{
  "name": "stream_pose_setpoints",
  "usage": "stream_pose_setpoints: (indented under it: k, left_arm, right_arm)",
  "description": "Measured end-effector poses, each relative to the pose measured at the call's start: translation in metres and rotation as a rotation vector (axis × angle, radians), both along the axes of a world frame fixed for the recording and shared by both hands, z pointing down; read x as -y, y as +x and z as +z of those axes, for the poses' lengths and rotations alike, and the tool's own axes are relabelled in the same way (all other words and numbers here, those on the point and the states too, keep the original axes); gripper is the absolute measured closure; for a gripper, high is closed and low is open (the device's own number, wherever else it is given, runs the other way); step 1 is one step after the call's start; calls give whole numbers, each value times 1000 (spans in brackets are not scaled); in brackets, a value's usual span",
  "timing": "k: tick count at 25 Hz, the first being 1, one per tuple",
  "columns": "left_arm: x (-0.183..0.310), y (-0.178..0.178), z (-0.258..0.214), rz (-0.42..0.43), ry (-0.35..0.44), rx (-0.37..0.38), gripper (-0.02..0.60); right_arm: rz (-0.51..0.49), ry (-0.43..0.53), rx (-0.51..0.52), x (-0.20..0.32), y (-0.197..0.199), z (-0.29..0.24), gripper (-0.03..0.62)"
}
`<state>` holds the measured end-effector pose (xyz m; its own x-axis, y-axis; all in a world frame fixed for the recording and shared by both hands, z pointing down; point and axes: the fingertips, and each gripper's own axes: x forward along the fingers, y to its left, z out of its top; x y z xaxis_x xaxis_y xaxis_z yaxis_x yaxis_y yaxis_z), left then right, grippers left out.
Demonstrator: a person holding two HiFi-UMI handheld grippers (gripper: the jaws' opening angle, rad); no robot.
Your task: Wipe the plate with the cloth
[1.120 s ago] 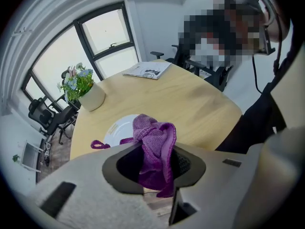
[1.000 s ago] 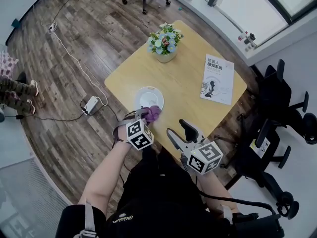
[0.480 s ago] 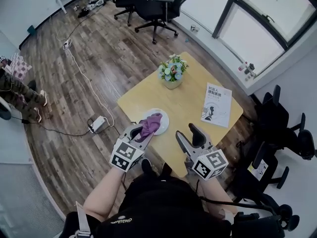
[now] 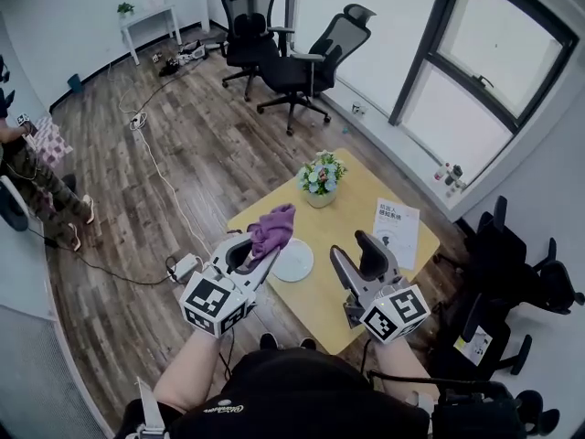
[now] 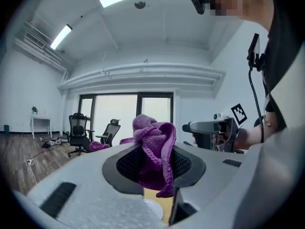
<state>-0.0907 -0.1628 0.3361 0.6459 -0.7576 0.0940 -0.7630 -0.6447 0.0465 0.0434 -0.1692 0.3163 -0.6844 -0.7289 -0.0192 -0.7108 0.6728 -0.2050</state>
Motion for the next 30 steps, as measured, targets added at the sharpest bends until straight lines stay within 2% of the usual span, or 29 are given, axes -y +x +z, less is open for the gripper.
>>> stream_pose_setpoints:
  k: [8, 22, 30]
  left_arm:
    - [-15, -4, -39, 1, 82, -32, 462]
    - [-24, -5, -36, -8, 68, -39, 462]
    - [-25, -6, -29, -11, 47, -38, 462]
  right_arm:
    - [-21, 108, 32, -12, -8, -34, 341]
    - [-109, 110, -32, -30, -24, -28, 341]
    - [-124, 73, -58, -32, -26, -15, 341]
